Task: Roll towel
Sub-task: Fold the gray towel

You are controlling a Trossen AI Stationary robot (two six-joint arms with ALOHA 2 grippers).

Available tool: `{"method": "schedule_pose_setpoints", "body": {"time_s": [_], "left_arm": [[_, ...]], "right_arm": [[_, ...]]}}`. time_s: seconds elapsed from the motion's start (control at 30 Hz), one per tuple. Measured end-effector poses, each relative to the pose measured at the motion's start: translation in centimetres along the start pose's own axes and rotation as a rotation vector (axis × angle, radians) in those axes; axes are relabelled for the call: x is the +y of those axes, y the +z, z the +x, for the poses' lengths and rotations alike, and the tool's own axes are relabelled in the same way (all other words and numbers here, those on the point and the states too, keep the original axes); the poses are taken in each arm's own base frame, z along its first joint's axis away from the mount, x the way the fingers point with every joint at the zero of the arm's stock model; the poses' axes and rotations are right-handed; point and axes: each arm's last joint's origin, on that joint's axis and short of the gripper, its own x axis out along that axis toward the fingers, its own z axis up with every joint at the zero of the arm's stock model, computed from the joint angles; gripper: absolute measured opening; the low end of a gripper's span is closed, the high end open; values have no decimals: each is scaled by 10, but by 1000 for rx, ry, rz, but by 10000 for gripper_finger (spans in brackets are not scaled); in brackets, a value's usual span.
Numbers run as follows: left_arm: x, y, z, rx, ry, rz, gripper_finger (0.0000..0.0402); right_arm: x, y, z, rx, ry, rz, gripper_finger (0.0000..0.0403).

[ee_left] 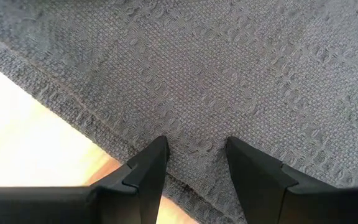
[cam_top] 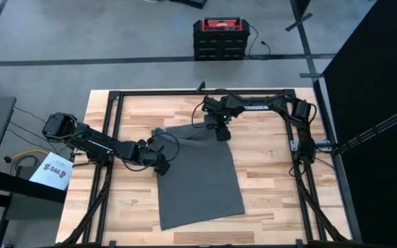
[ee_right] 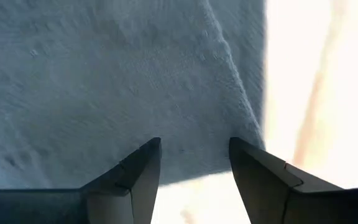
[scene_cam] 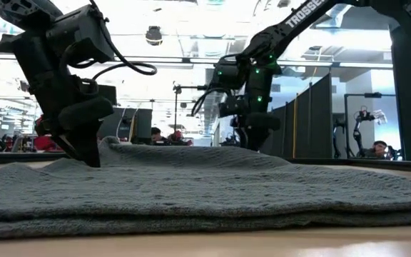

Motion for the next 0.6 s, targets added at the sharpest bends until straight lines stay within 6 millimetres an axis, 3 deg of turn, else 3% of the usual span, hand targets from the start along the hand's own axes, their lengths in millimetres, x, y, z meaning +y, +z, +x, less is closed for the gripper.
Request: {"method": "schedule_pose_setpoints", "body": {"time_s": [0.3,0.6], "left_arm": [[-1,-1,-8,36,-25,-1,157],[-7,12,-44,59,-61,24,157]], "right_arm": [[-7,7,2,-105,-1,-21,177],[-8,8,30,-82,20,-33,177]]}}
